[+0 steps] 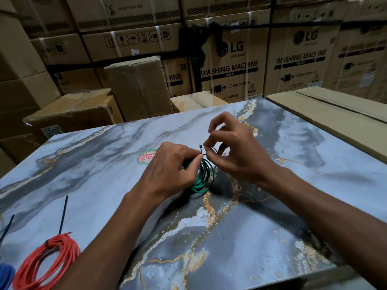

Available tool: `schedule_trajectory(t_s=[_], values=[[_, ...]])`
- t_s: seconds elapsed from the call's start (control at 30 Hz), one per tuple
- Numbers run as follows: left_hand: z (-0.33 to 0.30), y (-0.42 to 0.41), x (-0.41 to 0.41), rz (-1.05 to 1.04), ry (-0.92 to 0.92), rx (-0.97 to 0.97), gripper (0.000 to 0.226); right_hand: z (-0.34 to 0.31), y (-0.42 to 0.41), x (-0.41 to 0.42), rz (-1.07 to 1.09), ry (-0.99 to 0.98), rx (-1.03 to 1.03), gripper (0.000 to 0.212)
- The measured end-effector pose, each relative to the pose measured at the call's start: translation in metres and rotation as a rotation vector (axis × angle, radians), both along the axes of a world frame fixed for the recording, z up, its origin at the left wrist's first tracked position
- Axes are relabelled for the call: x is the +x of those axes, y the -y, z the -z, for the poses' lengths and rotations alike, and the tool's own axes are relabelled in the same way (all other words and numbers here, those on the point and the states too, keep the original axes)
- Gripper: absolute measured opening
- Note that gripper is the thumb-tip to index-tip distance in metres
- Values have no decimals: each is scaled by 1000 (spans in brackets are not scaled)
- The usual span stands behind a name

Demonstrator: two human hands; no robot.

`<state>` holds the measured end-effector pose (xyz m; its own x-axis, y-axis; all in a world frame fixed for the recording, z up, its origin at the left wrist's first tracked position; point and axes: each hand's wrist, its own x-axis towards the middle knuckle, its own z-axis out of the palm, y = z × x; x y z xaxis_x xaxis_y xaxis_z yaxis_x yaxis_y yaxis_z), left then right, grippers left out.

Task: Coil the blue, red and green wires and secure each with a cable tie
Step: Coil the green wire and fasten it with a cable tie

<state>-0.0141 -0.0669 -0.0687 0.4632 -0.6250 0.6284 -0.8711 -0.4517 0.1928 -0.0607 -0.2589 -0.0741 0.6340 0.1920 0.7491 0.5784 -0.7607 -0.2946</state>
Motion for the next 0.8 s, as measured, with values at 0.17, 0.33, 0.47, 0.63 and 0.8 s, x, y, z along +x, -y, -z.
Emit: schedule_trajectory(t_s=[0.17,0.33,0.47,0.63,0.8], values=[[0,-1,0,31,-4,16,25,-2,1,-1,-96,-48,40,6],[2,-1,0,17,-27,-6,25,-2,0,-3,-115,-75,87,11],[4,-2,1,0,-68,-76,23,1,1,-1,-98,-71,123,15],[5,-1,3,-18,-96,-118,23,4,-1,1,-67,-83,208,19],[4,0,0,-45,-146,-202,22,6,-2,1,-31,-60,253,14]])
